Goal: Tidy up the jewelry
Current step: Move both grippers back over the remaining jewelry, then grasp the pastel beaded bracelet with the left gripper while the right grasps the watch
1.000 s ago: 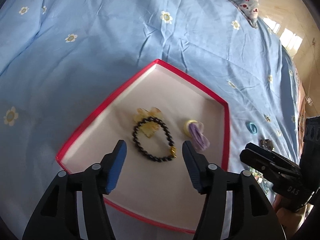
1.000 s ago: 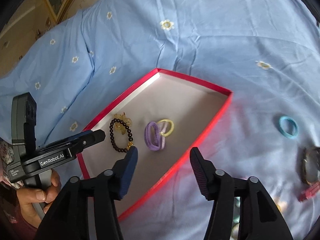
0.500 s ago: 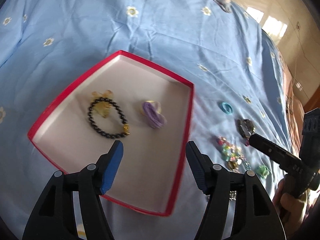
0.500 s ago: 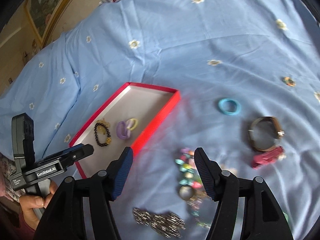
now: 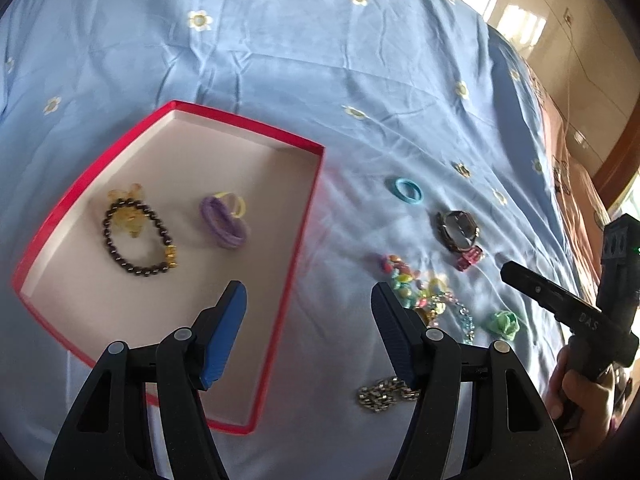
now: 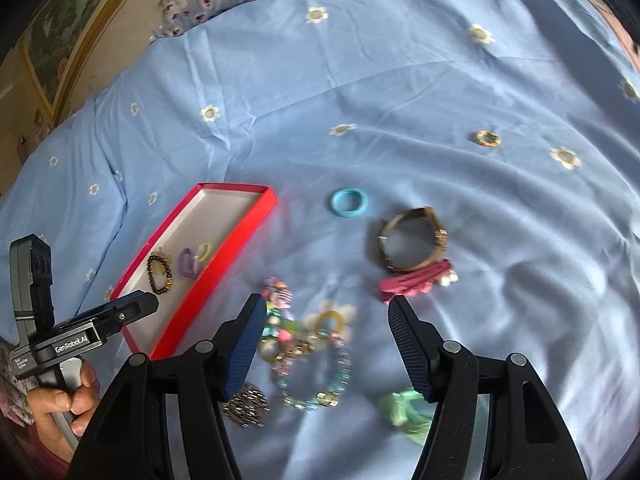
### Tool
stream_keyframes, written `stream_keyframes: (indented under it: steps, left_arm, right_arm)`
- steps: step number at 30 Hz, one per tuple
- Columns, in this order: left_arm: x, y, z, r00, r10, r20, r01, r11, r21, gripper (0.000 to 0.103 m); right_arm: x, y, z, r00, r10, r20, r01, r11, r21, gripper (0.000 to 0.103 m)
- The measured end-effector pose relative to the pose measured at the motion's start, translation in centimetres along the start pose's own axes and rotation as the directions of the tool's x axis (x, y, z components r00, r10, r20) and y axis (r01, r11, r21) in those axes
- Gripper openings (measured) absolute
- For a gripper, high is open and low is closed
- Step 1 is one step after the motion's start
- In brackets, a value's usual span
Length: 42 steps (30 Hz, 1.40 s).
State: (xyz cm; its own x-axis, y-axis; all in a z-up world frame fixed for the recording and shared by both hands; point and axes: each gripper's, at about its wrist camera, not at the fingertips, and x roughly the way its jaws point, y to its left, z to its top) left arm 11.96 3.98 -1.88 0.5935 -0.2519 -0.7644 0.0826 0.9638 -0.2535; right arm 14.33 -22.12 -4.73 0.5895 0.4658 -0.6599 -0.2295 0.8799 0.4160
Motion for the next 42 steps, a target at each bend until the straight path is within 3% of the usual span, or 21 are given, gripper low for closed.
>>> stream_keyframes:
  steps: [21, 36, 38, 40, 42]
  left_arm:
    - [4.2, -5.5, 0.7, 0.996, -0.031, -0.083, 0.04, 0.993, 0.109, 0.065]
    - [9.7, -7.5, 0.6, 0.986, -0.03, -0.167, 0.054, 0.988, 0.145, 0.066]
    - [10.0, -7.5, 0.7, 0.987, -0.025, -0.158, 0.049, 0.987, 0.151, 0.057]
    - [10.1, -7.6, 0.7, 0.988, -0.022, -0.154, 0.048, 0.985, 0.168, 0.027]
    - [10.3, -7.6, 0.7, 0.987, -0.033, -0.157, 0.061, 0.982, 0.176, 0.02]
  right_arm:
    - [-0.3, -4.6, 0.5, 0.999, -0.046, 0.02, 0.045, 0.998, 0.044, 0.065]
    - [3.6, -5.5, 2.9, 0.996, -0.091, -0.005, 0.091, 0.996, -0.014, 0.064]
    - [4.2, -5.6, 3.2, 0.995, -0.101, -0.009, 0.101, 0.994, -0.028, 0.062]
    - [5.1, -5.6, 3.5, 0.993, -0.119, -0.019, 0.118, 0.992, -0.045, 0.053]
    - [5.9, -5.8, 3.7, 0.991, -0.132, -0.03, 0.13, 0.99, -0.051, 0.044]
